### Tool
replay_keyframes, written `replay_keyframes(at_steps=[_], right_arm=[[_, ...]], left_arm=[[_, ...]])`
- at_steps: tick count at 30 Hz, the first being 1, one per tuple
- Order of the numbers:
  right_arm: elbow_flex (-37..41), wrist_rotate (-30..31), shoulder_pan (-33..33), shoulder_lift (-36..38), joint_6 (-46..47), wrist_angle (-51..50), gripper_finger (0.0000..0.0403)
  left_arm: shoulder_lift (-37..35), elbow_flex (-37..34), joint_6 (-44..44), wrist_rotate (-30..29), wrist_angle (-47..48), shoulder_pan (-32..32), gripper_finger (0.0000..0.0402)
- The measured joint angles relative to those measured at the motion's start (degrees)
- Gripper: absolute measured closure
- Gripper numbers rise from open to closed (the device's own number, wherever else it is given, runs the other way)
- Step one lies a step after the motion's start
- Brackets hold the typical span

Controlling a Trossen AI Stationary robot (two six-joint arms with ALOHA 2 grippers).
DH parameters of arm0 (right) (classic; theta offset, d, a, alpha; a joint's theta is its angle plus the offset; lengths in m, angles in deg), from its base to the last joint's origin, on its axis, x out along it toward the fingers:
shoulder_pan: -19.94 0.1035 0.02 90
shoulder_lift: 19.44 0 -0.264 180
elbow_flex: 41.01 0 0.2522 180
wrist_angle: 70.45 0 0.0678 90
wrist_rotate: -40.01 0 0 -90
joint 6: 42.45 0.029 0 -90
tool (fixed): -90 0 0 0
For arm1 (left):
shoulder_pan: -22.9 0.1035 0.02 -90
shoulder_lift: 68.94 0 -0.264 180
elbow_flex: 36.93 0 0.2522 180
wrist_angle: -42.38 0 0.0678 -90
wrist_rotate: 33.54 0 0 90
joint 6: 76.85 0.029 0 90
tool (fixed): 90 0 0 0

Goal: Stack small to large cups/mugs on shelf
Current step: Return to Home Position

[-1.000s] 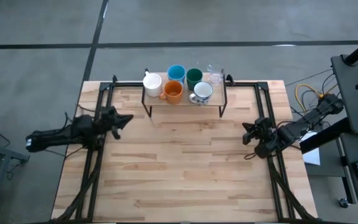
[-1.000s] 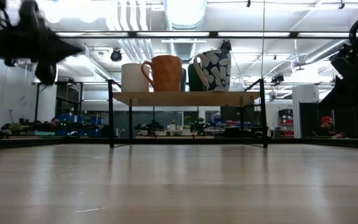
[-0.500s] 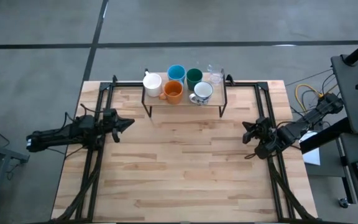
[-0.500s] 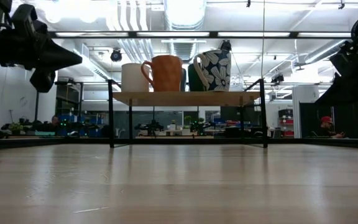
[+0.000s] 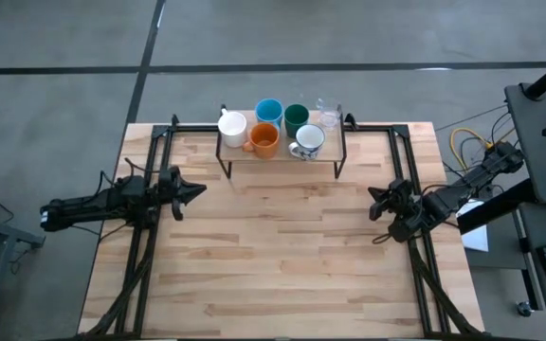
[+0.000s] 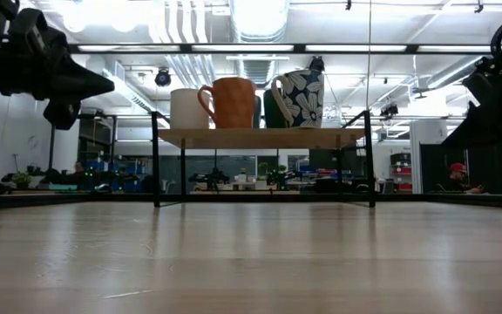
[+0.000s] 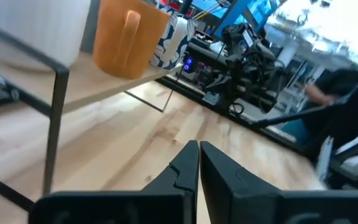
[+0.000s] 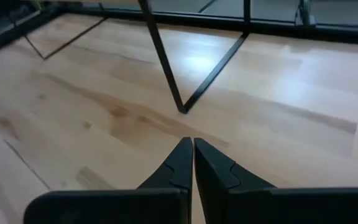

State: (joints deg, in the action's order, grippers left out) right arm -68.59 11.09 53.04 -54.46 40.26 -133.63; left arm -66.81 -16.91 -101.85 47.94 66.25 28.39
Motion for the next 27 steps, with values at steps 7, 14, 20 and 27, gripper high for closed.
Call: replay_keyframes(at_steps=[7,14,20,27], right_arm=[[0.0,0.83,0.44,0.09,-14.06,11.55,0.0394],[0.02,13.3,0.42,0.18,-48.04,43.75,0.0394],[0.05,10.65,1.4,0.86,-61.88,55.89,0.0394],[1.42,9.09,5.29,0.83,-59.95,56.05,0.0394]], left_arm=[[-0.15,0.02,4.82,0.77,0.02,0.0,0.0402],[-0.63,2.11,9.29,1.55,-2.41,0.0,0.0402],[-0.63,3.71,17.75,4.04,-10.29,0.0,0.0402],[-0.63,4.28,17.86,9.43,-10.06,-0.02,0.0402]])
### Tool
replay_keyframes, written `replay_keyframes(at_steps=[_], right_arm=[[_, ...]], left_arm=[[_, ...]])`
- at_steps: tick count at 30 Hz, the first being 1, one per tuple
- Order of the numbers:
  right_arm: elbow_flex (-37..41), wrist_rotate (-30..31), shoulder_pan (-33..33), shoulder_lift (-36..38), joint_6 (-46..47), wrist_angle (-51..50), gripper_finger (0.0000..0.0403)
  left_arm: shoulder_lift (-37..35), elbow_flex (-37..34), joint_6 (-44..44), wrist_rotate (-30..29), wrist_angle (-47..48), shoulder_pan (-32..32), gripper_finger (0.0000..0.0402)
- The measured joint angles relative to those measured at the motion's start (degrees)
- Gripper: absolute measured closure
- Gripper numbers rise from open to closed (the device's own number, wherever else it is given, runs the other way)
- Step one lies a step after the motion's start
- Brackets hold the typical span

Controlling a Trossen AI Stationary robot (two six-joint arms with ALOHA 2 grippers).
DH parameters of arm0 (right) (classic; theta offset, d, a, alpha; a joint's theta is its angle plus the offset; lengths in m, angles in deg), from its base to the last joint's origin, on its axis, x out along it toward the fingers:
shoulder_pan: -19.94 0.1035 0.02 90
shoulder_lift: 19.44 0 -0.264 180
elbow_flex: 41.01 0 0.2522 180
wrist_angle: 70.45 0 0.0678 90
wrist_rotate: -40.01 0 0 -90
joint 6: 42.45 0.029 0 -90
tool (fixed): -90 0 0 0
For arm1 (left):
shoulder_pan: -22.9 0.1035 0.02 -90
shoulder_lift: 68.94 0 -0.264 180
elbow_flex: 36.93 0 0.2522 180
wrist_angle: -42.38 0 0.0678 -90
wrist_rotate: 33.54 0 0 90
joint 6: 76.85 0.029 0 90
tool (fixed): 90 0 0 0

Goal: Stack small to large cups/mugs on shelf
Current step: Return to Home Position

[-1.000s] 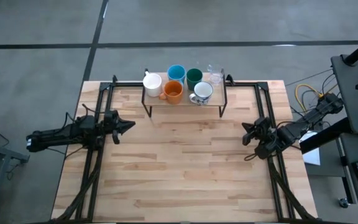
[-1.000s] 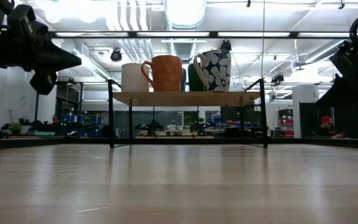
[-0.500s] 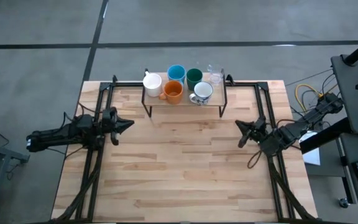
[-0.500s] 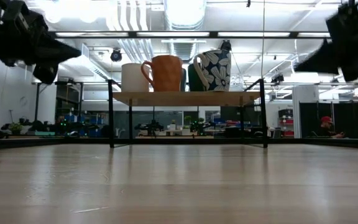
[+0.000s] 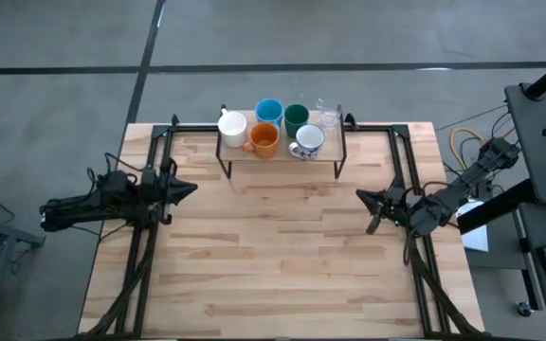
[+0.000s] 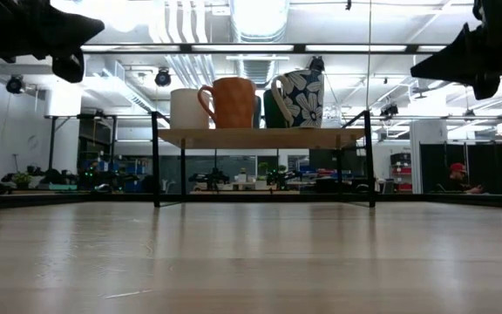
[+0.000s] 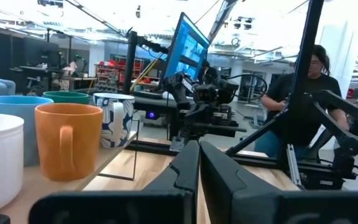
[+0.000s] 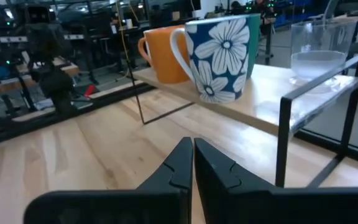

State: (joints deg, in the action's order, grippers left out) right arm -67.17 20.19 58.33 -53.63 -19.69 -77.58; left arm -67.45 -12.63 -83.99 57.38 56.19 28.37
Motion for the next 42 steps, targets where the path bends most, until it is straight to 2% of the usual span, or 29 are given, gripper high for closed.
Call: replay_keyframes(at_steps=[42], right_arm=[[1.4,0.17,-0.04,-0.07,-0.06,-0.37,0.0394]], left_arm=[[1.36,0.0,0.06,-0.03,0.02,0.02,0.0402]])
